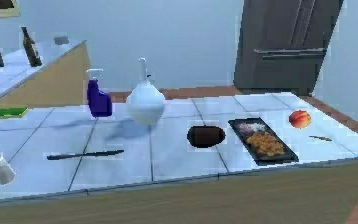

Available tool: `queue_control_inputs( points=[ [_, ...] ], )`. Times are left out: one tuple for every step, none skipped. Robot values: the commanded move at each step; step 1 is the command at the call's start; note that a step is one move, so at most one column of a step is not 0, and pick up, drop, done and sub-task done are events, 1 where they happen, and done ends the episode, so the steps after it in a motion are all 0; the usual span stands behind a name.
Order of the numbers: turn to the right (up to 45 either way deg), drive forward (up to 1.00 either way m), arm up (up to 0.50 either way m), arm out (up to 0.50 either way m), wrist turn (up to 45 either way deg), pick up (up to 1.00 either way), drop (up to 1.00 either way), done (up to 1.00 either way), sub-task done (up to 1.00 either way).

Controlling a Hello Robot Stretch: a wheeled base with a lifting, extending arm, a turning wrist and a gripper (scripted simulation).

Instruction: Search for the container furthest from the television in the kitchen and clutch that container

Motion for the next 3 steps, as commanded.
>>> queue_control_inputs(
  points=[
    [45.0, 0.0, 0.0, 0.0, 0.0, 0.0, 0.0, 0.0, 0.0],
    [30.0, 0.0, 0.0, 0.0, 0.0, 0.0, 0.0, 0.0, 0.0],
    [0.0, 1.0, 0.0, 0.0, 0.0, 0.0, 0.0, 0.0, 0.0]
  ],
)
